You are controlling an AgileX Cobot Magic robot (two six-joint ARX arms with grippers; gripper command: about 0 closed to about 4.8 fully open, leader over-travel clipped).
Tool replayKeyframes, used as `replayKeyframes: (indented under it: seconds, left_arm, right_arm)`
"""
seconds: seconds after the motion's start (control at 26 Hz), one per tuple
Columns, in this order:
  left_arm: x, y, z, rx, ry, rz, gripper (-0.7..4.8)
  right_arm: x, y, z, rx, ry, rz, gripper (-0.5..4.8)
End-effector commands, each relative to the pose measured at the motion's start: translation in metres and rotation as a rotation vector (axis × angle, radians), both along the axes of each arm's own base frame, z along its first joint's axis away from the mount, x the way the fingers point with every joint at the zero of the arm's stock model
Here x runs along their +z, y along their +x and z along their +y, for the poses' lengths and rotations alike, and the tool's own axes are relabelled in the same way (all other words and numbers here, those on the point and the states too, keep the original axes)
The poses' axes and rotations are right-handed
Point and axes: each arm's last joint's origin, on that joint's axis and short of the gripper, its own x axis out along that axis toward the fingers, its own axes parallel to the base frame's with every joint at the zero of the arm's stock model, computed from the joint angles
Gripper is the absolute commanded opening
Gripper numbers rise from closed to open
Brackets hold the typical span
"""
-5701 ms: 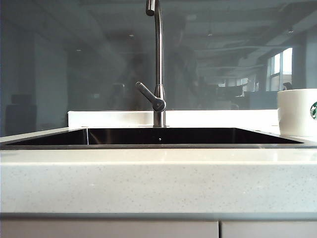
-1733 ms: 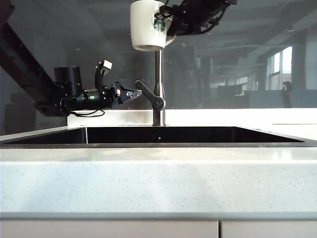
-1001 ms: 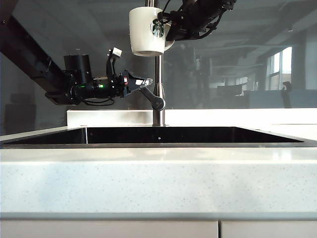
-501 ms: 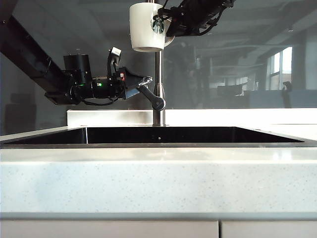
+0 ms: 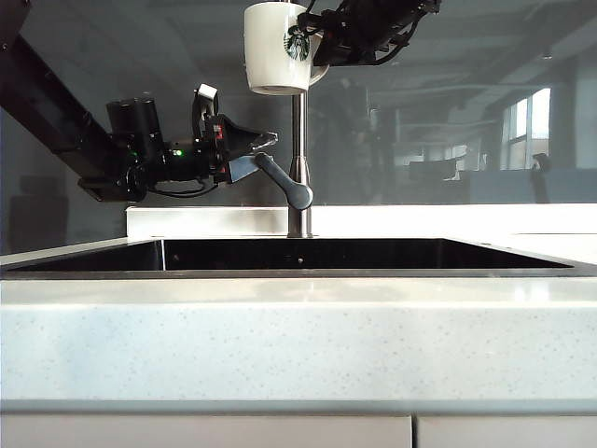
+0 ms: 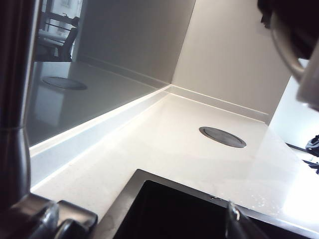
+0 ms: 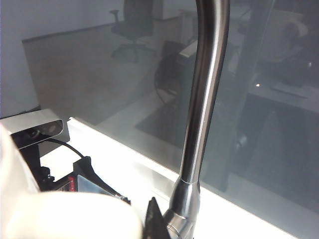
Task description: Pick up the mug next to the sink, go to the faucet to get some water, pour the water into the sink, and finally put the mug back to its place.
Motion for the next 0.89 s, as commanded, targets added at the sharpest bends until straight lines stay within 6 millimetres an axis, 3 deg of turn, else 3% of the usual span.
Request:
replayKeyframes:
  seconds: [0.04, 0.12, 0.89]
  left_arm:
    - [0.0123, -0.0063, -0.0009, -0.088, 0.024, -0.009, 3.61]
    - [0.0123, -0.0068, -0.0010, -0.101, 0.030, -0.005, 3.30]
    - [0.0122, -0.0065, -0.0010, -0.092, 0.027, -0.011, 3.31]
  right_arm:
    - [0.0215, -0.0057, -0.0024, 0.000, 0.052, -0.092, -0.05]
    - [0.0215, -0.0057, -0.0024, 0.000, 0.052, -0.092, -0.05]
    - [0.0219, -0.0058, -0.0025, -0.002, 0.052, -0.094, -0.05]
